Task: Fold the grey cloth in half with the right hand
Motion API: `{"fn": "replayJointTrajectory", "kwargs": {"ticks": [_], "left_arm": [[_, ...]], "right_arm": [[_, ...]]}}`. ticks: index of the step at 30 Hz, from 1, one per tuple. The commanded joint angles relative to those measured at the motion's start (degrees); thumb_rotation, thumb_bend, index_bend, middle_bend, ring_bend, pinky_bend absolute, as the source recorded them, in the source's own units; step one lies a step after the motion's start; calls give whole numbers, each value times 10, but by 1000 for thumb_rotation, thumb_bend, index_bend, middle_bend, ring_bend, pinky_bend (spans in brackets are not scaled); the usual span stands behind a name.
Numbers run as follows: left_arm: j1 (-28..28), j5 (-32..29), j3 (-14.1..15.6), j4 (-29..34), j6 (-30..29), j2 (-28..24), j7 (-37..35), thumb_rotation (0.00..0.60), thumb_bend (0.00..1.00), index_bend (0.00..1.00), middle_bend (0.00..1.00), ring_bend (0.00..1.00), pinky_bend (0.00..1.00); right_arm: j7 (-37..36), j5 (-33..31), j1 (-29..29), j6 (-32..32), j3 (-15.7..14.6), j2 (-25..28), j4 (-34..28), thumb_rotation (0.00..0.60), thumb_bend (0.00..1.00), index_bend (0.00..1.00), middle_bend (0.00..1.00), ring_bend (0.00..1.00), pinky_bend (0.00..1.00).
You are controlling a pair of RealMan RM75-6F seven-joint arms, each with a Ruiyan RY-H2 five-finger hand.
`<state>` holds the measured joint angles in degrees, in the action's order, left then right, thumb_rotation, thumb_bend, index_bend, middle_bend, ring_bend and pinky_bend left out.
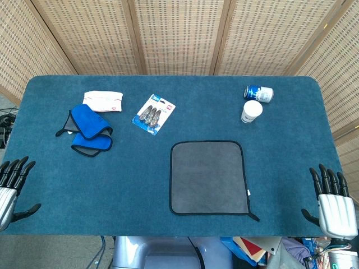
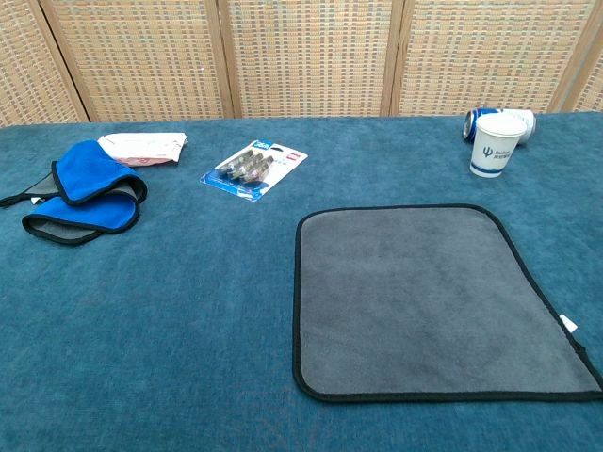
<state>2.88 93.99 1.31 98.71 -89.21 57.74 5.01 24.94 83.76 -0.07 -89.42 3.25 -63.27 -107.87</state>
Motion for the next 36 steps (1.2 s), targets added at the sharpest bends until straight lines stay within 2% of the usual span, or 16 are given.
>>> {"fn": "replayJointTrajectory", "kwargs": {"ticks": [1, 5, 9, 12, 16, 19, 24, 28, 31, 36], "left_arm": [[1, -4, -3, 0, 1, 1, 1, 600, 79, 0, 0, 0, 0], [5, -12, -9, 1, 5, 2, 1, 600, 78, 0, 0, 0, 0], [6, -18, -16, 3, 1, 3, 3, 600, 78, 0, 0, 0, 0], [7, -25, -20, 3, 4, 4, 5, 600, 78, 0, 0, 0, 0], [8, -40, -27, 3, 7, 6, 8, 600, 79, 0, 0, 0, 0], [10, -54, -33, 2, 9, 7, 6, 600, 78, 0, 0, 0, 0], [17, -83, -44, -3, 25, 5, -1, 600, 78, 0, 0, 0, 0], [21, -104, -53, -6, 36, 3, -8, 600, 79, 0, 0, 0, 0], [23, -117, -56, -8, 45, 1, -12, 600, 79, 0, 0, 0, 0], [25, -131, -60, -12, 52, 0, -16, 600, 78, 0, 0, 0, 0]], "right_arm": [[-12, -7, 8, 13, 4, -3, 6, 600, 0, 0, 0, 0, 0], [-19, -14, 35, 49, 17, -4, 17, 600, 0, 0, 0, 0, 0], [-15, -30, 88, 108, 50, 0, 9, 600, 0, 5, 0, 0, 0], [-24, -49, 148, 178, 83, -3, 5, 600, 0, 48, 0, 0, 0], [-36, -93, 231, 275, 122, -33, 33, 600, 2, 132, 0, 0, 0], [-24, -151, 300, 344, 153, -79, 82, 600, 49, 223, 0, 0, 0], [24, -228, 393, 396, 179, -174, 188, 600, 205, 351, 0, 0, 0], [63, -278, 453, 414, 184, -245, 277, 600, 335, 373, 0, 0, 0], [78, -307, 487, 428, 184, -290, 342, 600, 363, 377, 0, 0, 0], [80, -336, 513, 446, 178, -337, 408, 600, 369, 380, 0, 0, 0]]}}
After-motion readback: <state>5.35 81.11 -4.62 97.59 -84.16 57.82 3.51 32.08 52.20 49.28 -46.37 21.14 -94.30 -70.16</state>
